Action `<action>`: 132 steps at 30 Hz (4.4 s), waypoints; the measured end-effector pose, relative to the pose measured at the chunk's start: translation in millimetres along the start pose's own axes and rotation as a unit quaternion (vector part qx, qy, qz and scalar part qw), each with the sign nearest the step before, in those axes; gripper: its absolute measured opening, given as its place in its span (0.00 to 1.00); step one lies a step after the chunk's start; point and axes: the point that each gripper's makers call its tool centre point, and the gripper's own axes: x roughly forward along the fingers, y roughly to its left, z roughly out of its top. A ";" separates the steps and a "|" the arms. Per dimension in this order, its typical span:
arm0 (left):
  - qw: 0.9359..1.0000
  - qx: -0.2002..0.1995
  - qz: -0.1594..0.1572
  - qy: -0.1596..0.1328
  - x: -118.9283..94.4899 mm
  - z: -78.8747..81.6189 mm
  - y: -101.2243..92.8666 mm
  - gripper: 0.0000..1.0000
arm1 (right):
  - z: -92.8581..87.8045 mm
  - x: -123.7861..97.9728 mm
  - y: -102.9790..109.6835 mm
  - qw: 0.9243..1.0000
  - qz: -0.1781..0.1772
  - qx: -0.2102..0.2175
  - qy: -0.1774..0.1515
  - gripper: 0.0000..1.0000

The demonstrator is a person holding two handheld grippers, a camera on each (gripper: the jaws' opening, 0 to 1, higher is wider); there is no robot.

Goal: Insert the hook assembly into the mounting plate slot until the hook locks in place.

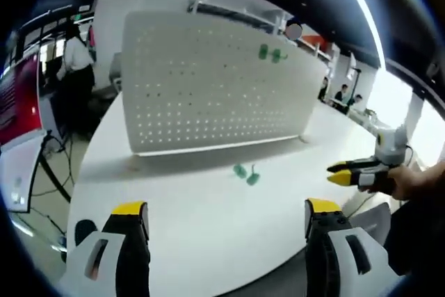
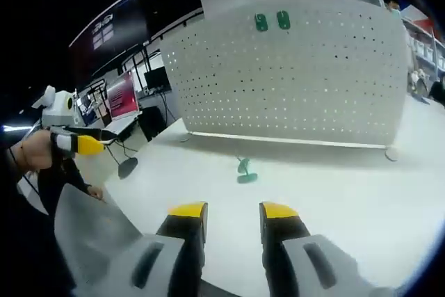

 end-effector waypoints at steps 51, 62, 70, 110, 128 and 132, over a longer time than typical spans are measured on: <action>0.998 -0.034 -0.005 0.045 19.1 -25.3 22.9 0.90 | 7.1 201.1 -12.5 0.996 0.015 -0.020 0.091 0.22; 0.998 -0.036 -0.011 0.049 22.9 -21.4 26.2 0.88 | 7.6 213.9 -16.3 0.991 -0.001 -0.060 0.116 0.03; 0.998 -0.038 -0.015 0.051 24.5 -23.6 23.2 0.88 | 11.8 207.4 -28.7 0.992 -0.017 -0.052 0.111 0.01; 0.997 -0.057 -0.046 0.000 26.6 24.4 3.8 0.83 | 139.4 115.6 54.0 0.990 0.098 -0.038 -0.097 0.00; 0.988 -0.112 -0.109 -0.001 41.4 45.2 -36.5 0.48 | 155.8 67.5 137.9 0.970 0.188 0.008 -0.155 0.00; 0.986 -0.119 -0.114 -0.002 40.7 48.2 -38.8 0.42 | 155.4 63.3 148.5 0.967 0.196 0.017 -0.161 0.00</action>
